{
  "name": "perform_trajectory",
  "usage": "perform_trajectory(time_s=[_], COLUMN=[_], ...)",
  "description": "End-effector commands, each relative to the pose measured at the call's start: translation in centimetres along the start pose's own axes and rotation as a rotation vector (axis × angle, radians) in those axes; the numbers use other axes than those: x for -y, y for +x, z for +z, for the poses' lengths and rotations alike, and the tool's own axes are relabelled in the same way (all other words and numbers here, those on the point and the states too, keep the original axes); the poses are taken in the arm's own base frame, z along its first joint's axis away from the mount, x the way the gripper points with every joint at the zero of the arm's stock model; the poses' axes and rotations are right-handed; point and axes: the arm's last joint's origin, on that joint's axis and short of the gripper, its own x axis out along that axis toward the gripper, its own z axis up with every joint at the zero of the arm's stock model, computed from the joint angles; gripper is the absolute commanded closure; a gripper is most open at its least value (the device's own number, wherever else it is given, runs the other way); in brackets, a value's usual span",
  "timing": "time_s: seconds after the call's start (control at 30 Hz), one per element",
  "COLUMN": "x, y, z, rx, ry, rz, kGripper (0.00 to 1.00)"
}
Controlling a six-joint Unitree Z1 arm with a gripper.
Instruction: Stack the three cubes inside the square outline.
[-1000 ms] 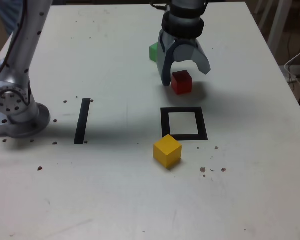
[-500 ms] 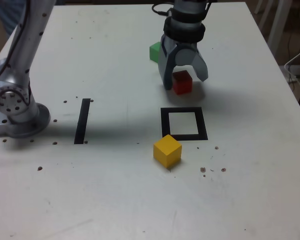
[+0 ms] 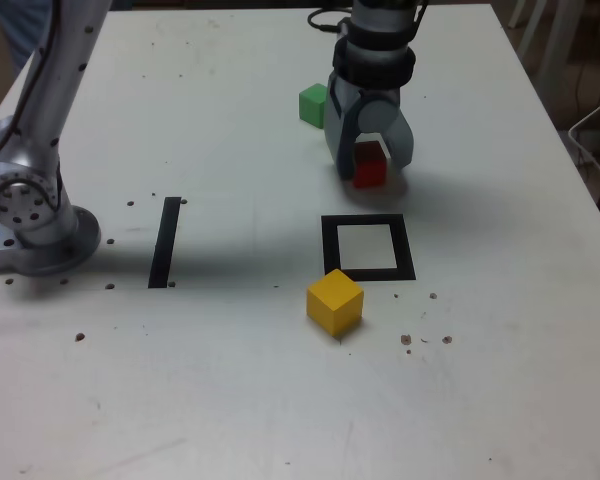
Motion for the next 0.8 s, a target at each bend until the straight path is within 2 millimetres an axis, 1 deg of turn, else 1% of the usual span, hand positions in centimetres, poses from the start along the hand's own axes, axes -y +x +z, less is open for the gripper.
perform_trajectory(time_s=[0.0, 0.5, 0.63, 0.77], x=[-0.1, 0.1, 0.7, 2.0], y=[-0.4, -1.2, -2.0, -3.2], z=[-0.1, -0.8, -1.4, -2.2], rx=[0.023, 0.041, 0.055, 0.072], ry=[-0.007, -0.007, 0.009, 0.04], rz=[0.01, 0.024, 0.037, 0.045], kGripper=[0.53, 0.61, 0.64, 0.64])
